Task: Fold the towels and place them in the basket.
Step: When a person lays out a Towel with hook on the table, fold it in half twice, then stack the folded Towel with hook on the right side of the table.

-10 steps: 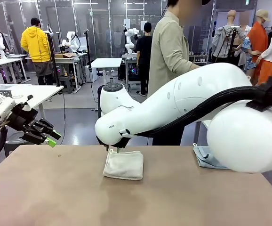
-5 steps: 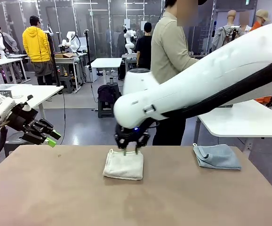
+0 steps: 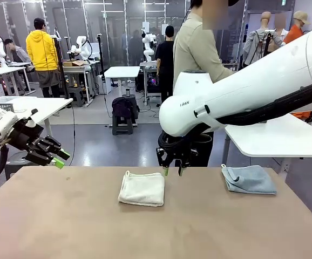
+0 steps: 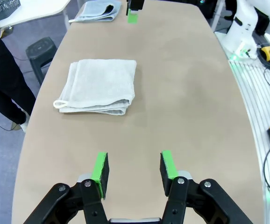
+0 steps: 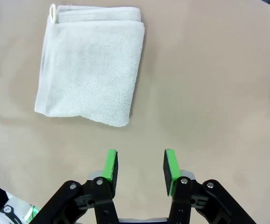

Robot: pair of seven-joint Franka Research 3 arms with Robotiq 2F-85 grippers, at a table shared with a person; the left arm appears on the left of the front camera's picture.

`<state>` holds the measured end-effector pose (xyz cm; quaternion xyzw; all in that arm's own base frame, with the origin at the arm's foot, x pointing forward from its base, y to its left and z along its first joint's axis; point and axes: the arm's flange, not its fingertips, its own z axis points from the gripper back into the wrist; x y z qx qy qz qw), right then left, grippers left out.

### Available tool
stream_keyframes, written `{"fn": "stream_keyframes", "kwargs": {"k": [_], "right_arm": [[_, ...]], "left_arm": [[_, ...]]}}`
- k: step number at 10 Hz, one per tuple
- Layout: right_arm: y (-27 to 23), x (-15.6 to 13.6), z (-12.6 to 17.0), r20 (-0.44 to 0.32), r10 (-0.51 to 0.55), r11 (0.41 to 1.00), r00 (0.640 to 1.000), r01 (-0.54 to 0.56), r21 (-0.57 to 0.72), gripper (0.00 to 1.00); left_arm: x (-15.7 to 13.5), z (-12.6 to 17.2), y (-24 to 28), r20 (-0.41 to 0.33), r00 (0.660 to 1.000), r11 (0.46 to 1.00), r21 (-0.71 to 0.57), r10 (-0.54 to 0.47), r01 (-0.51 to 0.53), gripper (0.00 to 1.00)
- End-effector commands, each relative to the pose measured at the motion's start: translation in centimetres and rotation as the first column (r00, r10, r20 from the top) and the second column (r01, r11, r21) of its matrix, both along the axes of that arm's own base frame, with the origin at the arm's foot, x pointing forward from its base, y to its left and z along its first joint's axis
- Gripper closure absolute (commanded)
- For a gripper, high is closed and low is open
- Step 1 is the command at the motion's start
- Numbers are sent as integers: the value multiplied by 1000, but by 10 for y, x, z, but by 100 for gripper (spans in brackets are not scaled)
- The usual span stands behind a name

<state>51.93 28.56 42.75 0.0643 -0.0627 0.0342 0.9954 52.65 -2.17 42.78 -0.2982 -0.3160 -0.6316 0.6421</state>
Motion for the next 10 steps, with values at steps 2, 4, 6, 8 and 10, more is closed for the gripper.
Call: {"fn": "stream_keyframes", "kwargs": {"k": [2,4,6,8,10], "right_arm": [[1,1,1,10,36,999,999,-36,-11,49],[1,1,1,10,36,999,999,-36,-11,49],[1,1,1,10,36,999,999,-36,-11,49],[1,1,1,10,36,999,999,-36,-11,49],[1,1,1,10,36,999,999,-36,-11,49]], "left_arm": [[-2,1,0,3,1000,1000,-1,0,0,43],[-2,1,0,3,1000,1000,-1,0,0,43],[-2,1,0,3,1000,1000,-1,0,0,43],[-2,1,0,3,1000,1000,-1,0,0,43],[-2,1,0,3,1000,1000,-1,0,0,43]]}}
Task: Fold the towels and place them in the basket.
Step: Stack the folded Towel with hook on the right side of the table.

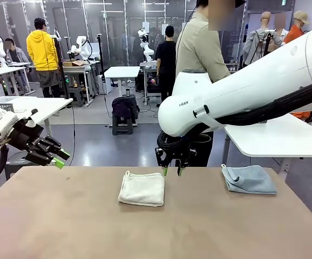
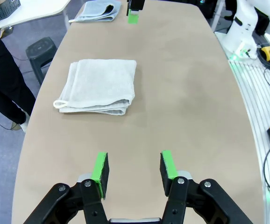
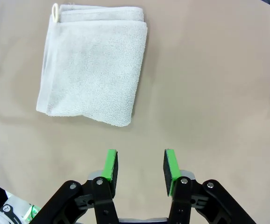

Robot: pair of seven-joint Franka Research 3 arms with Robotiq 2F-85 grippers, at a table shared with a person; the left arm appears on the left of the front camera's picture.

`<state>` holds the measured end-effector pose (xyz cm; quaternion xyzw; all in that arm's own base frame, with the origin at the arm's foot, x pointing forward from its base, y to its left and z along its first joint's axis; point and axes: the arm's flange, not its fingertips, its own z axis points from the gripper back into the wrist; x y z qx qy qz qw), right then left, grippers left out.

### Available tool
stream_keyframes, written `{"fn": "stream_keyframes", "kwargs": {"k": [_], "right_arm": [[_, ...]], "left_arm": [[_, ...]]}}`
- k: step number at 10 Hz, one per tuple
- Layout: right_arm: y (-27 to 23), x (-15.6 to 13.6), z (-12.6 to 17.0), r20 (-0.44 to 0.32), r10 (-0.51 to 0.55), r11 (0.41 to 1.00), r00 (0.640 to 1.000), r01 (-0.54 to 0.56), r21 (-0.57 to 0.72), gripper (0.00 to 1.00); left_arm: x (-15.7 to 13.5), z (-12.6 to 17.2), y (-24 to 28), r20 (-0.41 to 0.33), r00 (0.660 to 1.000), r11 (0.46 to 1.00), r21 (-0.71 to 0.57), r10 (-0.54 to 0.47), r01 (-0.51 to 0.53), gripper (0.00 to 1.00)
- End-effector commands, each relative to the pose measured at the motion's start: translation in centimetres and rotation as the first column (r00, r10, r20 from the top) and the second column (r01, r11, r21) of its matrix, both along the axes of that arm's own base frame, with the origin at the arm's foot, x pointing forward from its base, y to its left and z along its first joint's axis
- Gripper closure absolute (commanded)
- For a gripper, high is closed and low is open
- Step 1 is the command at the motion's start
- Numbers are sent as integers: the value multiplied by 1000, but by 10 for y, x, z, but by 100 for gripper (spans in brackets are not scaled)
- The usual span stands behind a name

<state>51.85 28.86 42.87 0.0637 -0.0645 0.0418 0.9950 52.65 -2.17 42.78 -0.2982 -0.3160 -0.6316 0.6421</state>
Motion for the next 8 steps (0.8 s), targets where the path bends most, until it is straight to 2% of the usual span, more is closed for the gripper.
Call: {"fn": "stream_keyframes", "kwargs": {"k": [1,3,4,8], "right_arm": [[-2,1,0,5,21,1000,1000,-21,-9,49],[0,0,0,0,0,1000,1000,0,0,49],[3,0,-8,9,-91,996,996,91,14,49],[10,9,-62,45,-256,965,966,252,77,49]], "left_arm": [[-2,1,0,3,1000,1000,-1,0,0,43],[-2,1,0,3,1000,1000,-1,0,0,43],[-2,1,0,3,1000,1000,-1,0,0,43],[-2,1,0,3,1000,1000,-1,0,0,43]]}}
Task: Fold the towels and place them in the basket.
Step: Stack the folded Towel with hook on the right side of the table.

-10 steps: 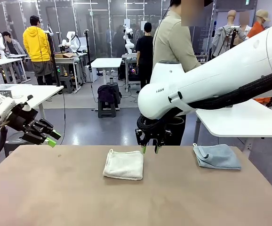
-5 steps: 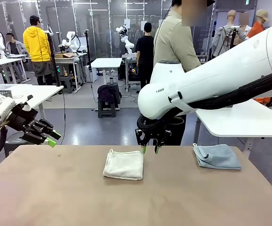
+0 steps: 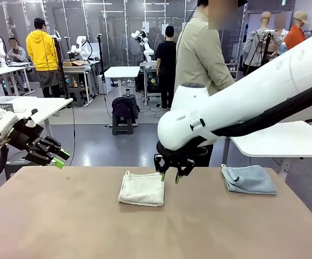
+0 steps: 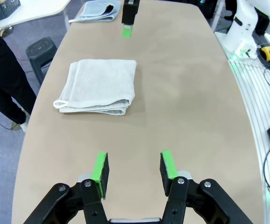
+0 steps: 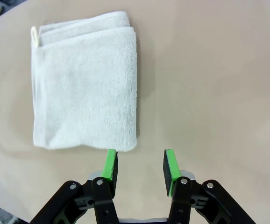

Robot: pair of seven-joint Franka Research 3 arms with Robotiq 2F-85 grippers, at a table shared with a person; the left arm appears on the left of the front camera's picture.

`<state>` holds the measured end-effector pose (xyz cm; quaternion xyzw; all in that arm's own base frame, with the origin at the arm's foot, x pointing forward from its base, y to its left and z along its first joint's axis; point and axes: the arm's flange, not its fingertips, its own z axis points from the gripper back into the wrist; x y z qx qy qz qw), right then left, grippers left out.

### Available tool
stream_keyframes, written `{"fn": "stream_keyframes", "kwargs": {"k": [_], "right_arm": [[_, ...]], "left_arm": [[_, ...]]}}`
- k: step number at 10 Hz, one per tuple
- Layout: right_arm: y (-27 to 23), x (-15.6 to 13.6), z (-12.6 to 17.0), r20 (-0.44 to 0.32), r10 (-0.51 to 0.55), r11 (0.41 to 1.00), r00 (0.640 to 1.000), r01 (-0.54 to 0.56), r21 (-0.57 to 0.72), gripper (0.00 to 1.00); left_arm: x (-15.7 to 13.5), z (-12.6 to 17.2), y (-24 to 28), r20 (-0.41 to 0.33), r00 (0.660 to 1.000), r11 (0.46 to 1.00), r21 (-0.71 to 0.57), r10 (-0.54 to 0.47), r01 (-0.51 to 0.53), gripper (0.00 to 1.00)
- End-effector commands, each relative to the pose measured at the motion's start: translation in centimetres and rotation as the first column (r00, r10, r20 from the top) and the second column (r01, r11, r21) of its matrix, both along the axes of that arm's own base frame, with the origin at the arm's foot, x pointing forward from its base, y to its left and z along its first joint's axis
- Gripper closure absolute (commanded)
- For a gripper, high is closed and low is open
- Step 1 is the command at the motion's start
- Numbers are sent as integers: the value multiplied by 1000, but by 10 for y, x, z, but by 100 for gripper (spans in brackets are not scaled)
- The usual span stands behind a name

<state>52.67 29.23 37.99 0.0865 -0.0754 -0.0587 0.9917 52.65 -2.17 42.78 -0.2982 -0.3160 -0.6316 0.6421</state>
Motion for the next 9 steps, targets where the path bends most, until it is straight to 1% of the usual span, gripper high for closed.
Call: {"fn": "stream_keyframes", "kwargs": {"k": [1,2,4,5,7,9], "right_arm": [[7,5,-23,52,-94,996,994,94,13,49],[9,10,-32,46,-108,994,993,108,7,49],[12,21,-43,70,-170,985,983,169,17,49],[14,27,-50,73,-184,983,980,183,13,49],[21,36,-61,93,-139,990,986,136,38,49],[30,42,-69,103,-117,993,988,115,25,49]], "left_arm": [[-2,1,0,3,1000,1000,-1,0,0,43],[-2,1,0,3,1000,1000,-1,0,0,43],[-2,1,0,3,1000,1000,-1,0,0,43],[-2,1,0,3,1000,1000,-1,0,0,43],[-2,1,0,3,1000,1000,-1,0,0,43],[-2,1,0,3,1000,1000,-1,0,0,43]]}}
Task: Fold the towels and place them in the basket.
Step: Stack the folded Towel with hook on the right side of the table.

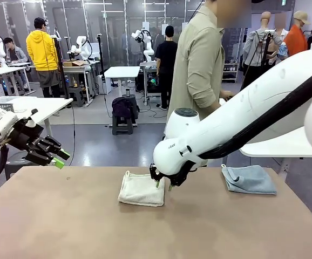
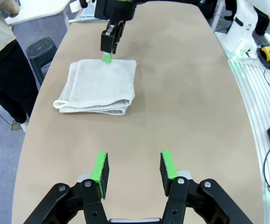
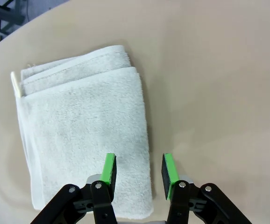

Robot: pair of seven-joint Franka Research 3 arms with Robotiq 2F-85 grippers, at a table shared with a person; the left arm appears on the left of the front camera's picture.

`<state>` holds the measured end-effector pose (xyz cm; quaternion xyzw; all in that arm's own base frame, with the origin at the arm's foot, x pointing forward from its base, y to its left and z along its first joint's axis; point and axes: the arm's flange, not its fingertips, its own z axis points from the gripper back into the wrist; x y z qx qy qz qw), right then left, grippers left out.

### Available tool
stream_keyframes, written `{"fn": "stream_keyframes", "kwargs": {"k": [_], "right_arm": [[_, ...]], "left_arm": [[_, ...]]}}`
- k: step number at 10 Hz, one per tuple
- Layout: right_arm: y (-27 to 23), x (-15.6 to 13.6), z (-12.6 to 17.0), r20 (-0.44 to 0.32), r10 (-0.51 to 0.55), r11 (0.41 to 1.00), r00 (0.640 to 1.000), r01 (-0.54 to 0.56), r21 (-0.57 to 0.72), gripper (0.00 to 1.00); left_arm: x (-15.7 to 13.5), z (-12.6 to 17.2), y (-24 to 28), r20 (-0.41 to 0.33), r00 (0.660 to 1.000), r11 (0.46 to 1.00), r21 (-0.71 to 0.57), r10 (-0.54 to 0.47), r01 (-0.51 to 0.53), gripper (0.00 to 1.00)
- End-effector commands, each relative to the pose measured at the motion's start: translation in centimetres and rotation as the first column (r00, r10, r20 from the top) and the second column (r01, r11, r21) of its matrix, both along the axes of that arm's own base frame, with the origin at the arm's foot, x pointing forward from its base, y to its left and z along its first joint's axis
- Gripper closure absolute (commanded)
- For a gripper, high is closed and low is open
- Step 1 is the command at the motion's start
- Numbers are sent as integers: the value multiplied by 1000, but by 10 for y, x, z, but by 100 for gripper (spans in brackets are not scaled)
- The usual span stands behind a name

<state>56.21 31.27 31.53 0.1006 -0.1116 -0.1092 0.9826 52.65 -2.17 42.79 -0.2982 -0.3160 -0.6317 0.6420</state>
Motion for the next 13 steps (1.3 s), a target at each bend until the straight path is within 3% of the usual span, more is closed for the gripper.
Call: {"fn": "stream_keyframes", "kwargs": {"k": [1,4,7,8,9,10,11,12,13], "right_arm": [[12,9,-7,45,-5,1000,999,6,-30,49],[16,14,-16,78,52,995,996,-46,-83,49],[16,15,-21,44,103,993,994,-100,-69,49],[16,15,-24,47,117,992,992,-115,-53,69],[15,13,-27,54,123,992,991,-120,-46,69],[12,12,-30,61,126,991,990,-123,-45,88],[10,11,-31,65,119,992,991,-116,-40,74],[8,10,-32,72,118,993,990,-116,-39,100],[6,8,-31,67,126,992,990,-124,-37,94]], "left_arm": [[-2,1,0,2,1000,1000,-1,0,0,43],[-2,1,0,2,1000,1000,-1,0,0,43],[-2,1,0,2,1000,1000,-1,0,0,43],[-2,1,0,2,1000,1000,-1,0,0,43],[-2,1,0,2,1000,1000,-1,0,0,43],[-2,1,0,2,1000,1000,-1,0,0,43],[-2,1,0,2,1000,1000,-1,0,0,43],[-2,1,0,2,1000,1000,-1,0,0,43],[-2,1,0,2,1000,1000,-1,0,0,43]]}}
